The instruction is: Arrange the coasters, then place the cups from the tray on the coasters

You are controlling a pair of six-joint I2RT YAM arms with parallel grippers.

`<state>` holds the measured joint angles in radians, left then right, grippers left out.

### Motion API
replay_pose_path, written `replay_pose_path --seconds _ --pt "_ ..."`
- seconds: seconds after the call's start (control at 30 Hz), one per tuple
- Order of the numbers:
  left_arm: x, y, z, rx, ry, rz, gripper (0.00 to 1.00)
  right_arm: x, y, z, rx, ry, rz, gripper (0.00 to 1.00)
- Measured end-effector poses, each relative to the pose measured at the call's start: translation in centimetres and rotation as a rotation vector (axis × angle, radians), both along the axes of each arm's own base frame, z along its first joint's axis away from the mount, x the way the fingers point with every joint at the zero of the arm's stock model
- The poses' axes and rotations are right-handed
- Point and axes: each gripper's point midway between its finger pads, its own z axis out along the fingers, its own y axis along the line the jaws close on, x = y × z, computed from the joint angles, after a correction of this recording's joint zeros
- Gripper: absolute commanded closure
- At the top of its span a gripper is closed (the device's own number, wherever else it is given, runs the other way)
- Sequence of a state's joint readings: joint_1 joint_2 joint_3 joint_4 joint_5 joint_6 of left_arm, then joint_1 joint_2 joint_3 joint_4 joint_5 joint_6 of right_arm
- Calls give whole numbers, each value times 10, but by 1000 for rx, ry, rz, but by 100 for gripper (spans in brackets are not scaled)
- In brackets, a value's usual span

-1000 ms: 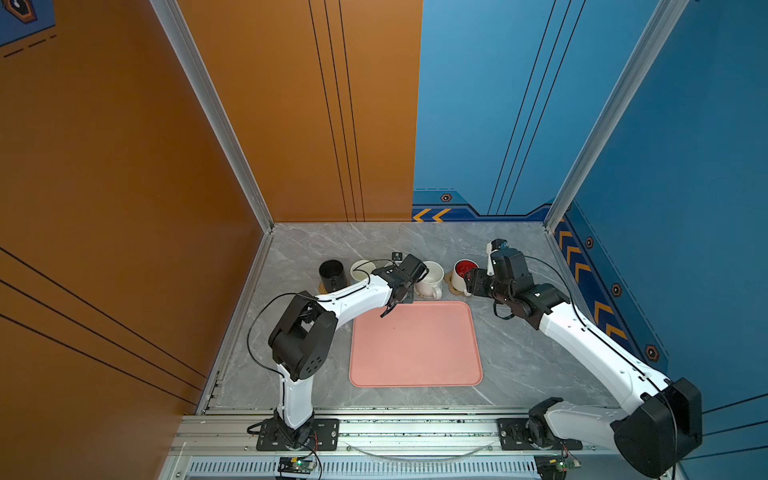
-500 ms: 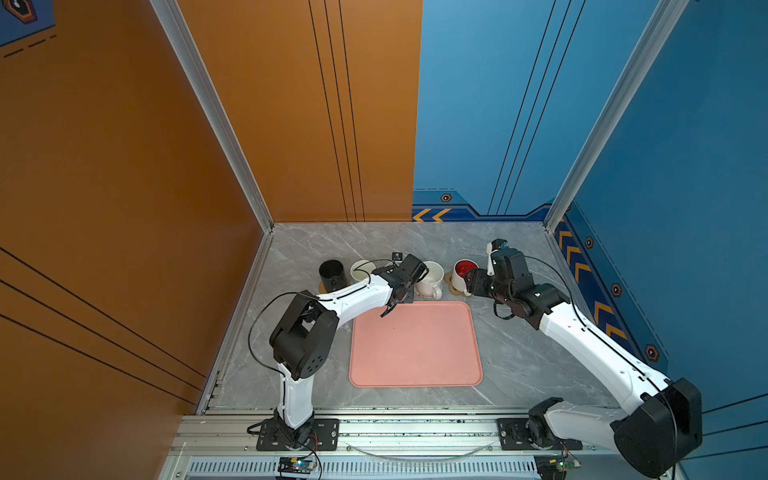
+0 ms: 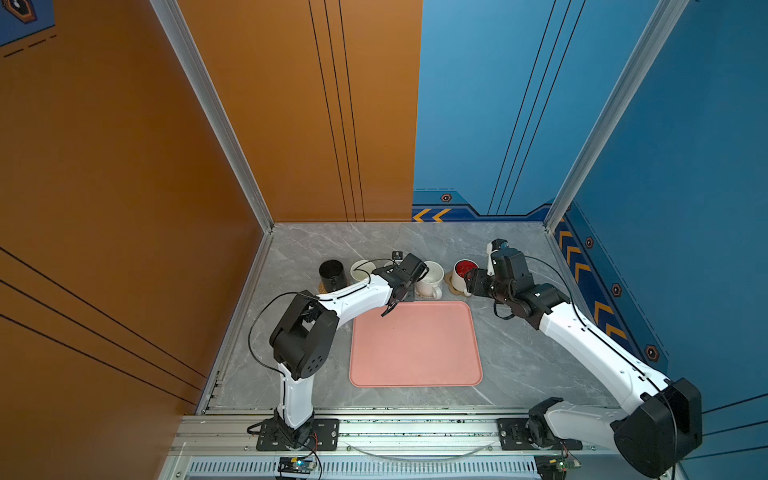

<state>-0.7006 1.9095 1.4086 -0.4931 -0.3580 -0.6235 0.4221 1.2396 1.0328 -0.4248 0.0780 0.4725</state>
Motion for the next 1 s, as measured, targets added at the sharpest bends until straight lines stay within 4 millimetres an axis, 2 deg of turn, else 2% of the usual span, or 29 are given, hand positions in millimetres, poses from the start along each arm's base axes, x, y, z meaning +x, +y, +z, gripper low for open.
replay_pose_path --seconds 0.13,0.27,0.4,0.73,0.83,1.0 --pt "0 0 0 -1 -1 0 59 1 -1 0 0 0 -4 36" --pt "0 0 2 -5 -4 4 58 0 -1 0 0 0 -4 36" --pt "-1 1 13 -21 -23 3 58 0 -1 0 0 0 -4 36" --pt "-15 17 62 -60 -118 5 53 -5 -4 1 -1 -7 -1 33" --pt "-24 25 79 -55 -172 0 47 -8 -5 8 5 -38 6 32" --pt "-51 40 114 -106 -313 -35 40 -21 -10 29 37 -148 20 28"
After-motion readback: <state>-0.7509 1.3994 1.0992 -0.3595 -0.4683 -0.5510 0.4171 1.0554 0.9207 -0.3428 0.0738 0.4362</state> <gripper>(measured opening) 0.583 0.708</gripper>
